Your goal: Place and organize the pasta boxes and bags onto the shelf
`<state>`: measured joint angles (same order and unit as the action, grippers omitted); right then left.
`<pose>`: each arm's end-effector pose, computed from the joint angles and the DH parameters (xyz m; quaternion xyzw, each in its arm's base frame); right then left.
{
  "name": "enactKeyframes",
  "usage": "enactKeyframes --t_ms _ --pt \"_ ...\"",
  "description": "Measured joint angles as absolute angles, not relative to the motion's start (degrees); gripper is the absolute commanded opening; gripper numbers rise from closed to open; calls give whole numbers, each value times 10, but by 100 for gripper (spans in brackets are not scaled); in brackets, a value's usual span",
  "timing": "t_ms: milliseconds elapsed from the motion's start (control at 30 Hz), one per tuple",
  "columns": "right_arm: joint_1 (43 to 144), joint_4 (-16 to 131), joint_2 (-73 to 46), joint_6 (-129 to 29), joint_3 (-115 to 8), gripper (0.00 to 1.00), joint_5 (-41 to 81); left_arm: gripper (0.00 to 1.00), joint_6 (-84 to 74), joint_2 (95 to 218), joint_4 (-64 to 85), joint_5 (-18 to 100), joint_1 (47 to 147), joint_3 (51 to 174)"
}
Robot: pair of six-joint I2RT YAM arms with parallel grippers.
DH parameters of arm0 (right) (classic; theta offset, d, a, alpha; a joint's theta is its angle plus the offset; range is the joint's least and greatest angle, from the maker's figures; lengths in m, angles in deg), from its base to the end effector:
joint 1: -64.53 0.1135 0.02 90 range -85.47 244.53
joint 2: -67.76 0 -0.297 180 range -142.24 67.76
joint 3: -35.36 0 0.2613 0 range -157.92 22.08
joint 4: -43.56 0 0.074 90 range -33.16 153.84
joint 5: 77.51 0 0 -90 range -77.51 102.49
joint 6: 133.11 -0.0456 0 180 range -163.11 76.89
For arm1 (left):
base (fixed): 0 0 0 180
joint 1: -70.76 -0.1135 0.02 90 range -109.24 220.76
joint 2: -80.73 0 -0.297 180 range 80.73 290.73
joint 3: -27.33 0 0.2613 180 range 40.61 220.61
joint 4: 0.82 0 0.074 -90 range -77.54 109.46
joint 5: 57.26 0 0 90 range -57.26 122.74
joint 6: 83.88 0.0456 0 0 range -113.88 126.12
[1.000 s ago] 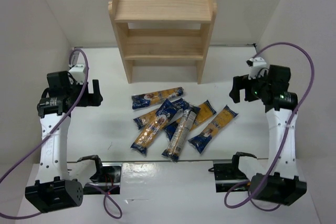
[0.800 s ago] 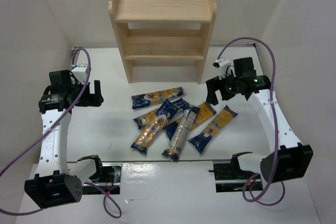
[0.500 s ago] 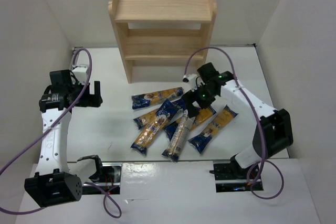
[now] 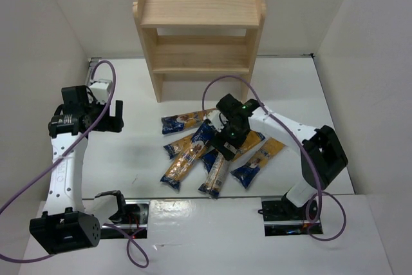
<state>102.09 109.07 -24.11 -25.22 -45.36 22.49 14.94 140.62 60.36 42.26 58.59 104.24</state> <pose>0.2437 0.1974 0.2441 -0.4693 0.8711 0.1051 0.0992 0.2032 0.0361 0.3640 0.0055 0.9184 -0.0045 0.3955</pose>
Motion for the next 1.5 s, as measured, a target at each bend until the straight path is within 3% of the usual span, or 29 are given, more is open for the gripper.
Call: enactKeyframes --t_ms 533,1067,1500 --pt "1147 1039 -189 -67 -376 100 8 100 153 1349 602 379 578 1042" --pt "1268 953 -205 5 -344 100 -28 100 163 1346 602 359 556 1040" --pt "1292 949 -216 56 -311 100 -18 100 169 1346 602 342 547 1040"
